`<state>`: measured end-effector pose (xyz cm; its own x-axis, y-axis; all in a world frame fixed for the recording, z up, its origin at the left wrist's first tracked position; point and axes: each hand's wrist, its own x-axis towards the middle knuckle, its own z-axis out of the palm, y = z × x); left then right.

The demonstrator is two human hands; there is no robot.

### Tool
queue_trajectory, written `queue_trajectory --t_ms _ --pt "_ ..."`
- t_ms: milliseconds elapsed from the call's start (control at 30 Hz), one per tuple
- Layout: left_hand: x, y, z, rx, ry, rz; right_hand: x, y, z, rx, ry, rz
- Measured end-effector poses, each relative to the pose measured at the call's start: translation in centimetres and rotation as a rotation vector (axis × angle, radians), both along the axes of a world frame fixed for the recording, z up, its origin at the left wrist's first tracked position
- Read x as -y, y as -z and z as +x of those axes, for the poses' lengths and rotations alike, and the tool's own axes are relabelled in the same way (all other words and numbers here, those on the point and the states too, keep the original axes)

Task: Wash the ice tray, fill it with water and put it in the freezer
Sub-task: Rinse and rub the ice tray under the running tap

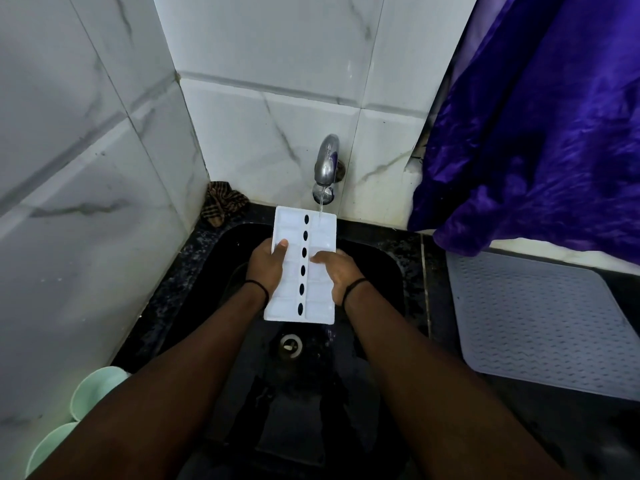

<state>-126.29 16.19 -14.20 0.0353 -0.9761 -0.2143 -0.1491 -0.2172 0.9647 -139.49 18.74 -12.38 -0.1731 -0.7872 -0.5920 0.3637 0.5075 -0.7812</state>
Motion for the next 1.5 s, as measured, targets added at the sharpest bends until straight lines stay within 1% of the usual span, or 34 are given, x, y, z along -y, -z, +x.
queue_trajectory --t_ms 33,67,167,200,233,300,367,400,433,500,567,700,800,867,933,1033,1100,1167,1233,1267,1333,1400,1467,1500 --pt "-0.2 0.2 0.1 -0.030 -0.017 0.020 0.0 0.2 0.0 -0.040 0.004 -0.010" --pt "-0.5 0.3 0.2 -0.069 -0.035 0.048 0.2 0.5 0.0 -0.139 0.001 -0.024" --pt "-0.9 0.7 0.3 -0.181 -0.071 0.126 0.6 0.8 -0.4 -0.664 -0.122 -0.084" --pt "-0.9 0.7 0.3 -0.194 -0.077 0.142 0.7 0.7 -0.4 -0.802 -0.162 -0.099" --pt "-0.8 0.6 0.3 -0.200 -0.080 0.152 0.8 0.5 -0.4 -0.891 -0.182 -0.112" --pt "-0.4 0.0 0.3 -0.198 -0.080 0.158 1.3 0.3 -0.5 -0.951 -0.184 -0.132" --pt "0.2 -0.7 0.2 -0.201 -0.106 0.151 1.8 0.1 -0.5 -0.891 -0.163 -0.139" --pt "0.5 -1.0 0.2 -0.207 -0.137 0.146 2.0 -0.2 -0.4 -0.827 -0.150 -0.137" --pt "0.8 -1.3 0.3 -0.203 -0.169 0.139 2.1 -0.2 -0.5 -0.730 -0.137 -0.130" --pt "1.2 -1.4 0.7 -0.154 -0.197 0.116 1.7 -0.4 -0.7 -0.472 -0.132 -0.101" --pt "1.3 -1.1 0.9 -0.109 -0.185 0.107 1.0 -0.4 -0.8 -0.342 -0.175 -0.079" --pt "0.6 -0.8 0.9 -0.027 -0.197 0.053 -0.1 0.0 -0.5 -0.330 -0.242 -0.060" --pt "-0.2 -1.0 0.7 0.106 -0.170 -0.094 -0.5 0.3 0.2 -0.312 -0.185 -0.065" --pt "-0.7 -1.4 0.5 0.171 -0.159 -0.159 -0.4 0.4 0.6 -0.309 -0.139 -0.052" --pt "-0.8 -1.9 0.0 0.226 -0.173 -0.150 -0.2 0.7 0.8 -0.319 -0.118 -0.022" --pt "0.1 -2.6 -0.4 0.323 -0.153 -0.021 0.0 0.7 0.8 -0.309 -0.130 -0.006" --pt "0.7 -2.9 -0.5 0.304 -0.120 0.072 0.2 0.9 0.4 -0.303 -0.137 0.043" --pt "1.1 -3.1 -0.6 0.225 -0.112 0.123 0.4 0.5 0.2 -0.273 -0.124 0.083" --pt "1.3 -3.2 -0.7 0.141 -0.120 0.166 1.0 0.8 -0.1 -0.381 -0.244 0.075" --pt "1.3 -3.2 -0.8 0.103 -0.118 0.192 1.0 0.6 -0.3 -0.411 -0.250 0.094" --pt "1.3 -3.0 -1.1 0.052 -0.114 0.235 0.9 0.2 -0.7 -0.376 -0.242 0.141" --pt "1.3 -3.0 -1.3 0.047 -0.126 0.245 1.0 0.2 -1.0 -0.424 -0.277 0.119" --pt "1.5 -2.9 -1.2 0.064 -0.141 0.228 1.1 0.4 -1.0 -0.394 -0.243 0.107" --pt "1.6 -2.8 -1.2 0.067 -0.142 0.214 1.2 0.5 -1.0 -0.344 -0.208 0.076"
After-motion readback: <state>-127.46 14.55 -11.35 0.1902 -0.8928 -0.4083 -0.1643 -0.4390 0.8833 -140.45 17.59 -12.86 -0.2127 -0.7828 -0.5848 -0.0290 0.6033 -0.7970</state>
